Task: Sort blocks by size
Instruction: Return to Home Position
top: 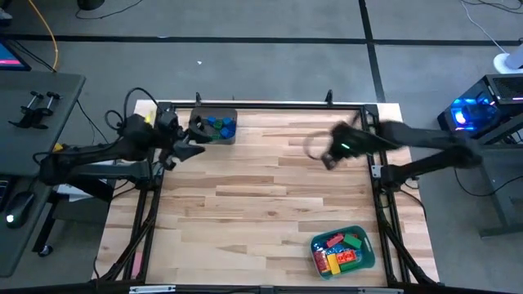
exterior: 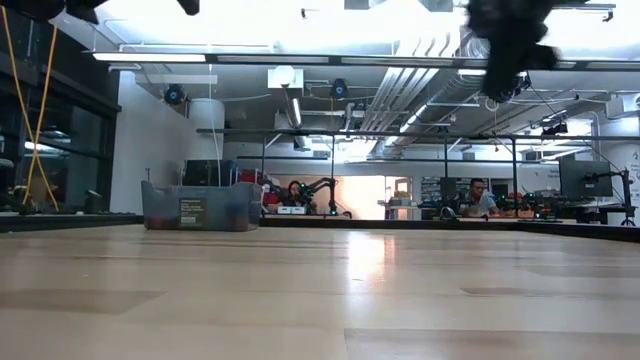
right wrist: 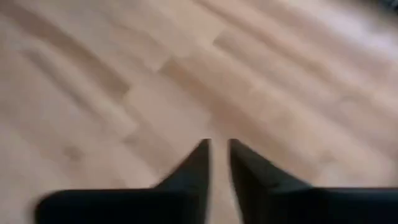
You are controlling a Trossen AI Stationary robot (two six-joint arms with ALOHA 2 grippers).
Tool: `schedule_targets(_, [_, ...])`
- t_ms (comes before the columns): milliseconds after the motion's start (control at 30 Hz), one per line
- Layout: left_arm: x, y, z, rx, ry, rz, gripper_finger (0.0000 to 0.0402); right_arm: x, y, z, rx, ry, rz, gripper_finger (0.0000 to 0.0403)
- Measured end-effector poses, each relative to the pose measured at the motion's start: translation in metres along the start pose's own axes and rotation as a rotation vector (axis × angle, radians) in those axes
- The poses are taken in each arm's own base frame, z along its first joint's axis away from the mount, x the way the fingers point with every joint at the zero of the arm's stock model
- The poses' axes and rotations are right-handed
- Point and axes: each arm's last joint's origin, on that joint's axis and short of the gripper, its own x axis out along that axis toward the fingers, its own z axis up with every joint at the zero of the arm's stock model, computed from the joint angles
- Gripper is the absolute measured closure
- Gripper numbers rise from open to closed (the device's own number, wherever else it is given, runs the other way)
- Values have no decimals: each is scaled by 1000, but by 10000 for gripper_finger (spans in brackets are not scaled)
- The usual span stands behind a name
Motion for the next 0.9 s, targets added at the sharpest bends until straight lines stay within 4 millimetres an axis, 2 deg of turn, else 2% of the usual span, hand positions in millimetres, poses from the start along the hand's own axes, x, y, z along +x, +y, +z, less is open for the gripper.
schedule_targets(67, [-2,4,-6,49,51,74,276,-8,-14,-26,74,-59,141,387])
schedule_targets(167, [-4,9,-14,98,118,156,367,-12,-26,-47,139,-182,364,384])
schedule_targets(200, [-4,10,-16,103,133,172,384,-10,-29,-52,150,-210,407,388])
schedule_targets(333, [-4,17,-25,124,119,228,388,5,-39,-69,84,-196,449,398])
schedule_targets(433, [-14,21,-45,88,31,244,399,11,-42,-74,96,-192,457,397])
schedule_targets(567, [-37,24,-77,5,-107,271,401,8,-37,-69,21,-284,518,400])
schedule_targets(700, [-56,22,-96,-34,-214,273,401,4,-34,-64,-17,-351,563,400])
schedule_targets(800, [-65,21,-106,-31,-234,279,401,2,-33,-63,-19,-365,582,401])
schedule_targets(900, [-65,24,-112,-33,-155,316,401,0,-31,-62,-17,-369,625,401])
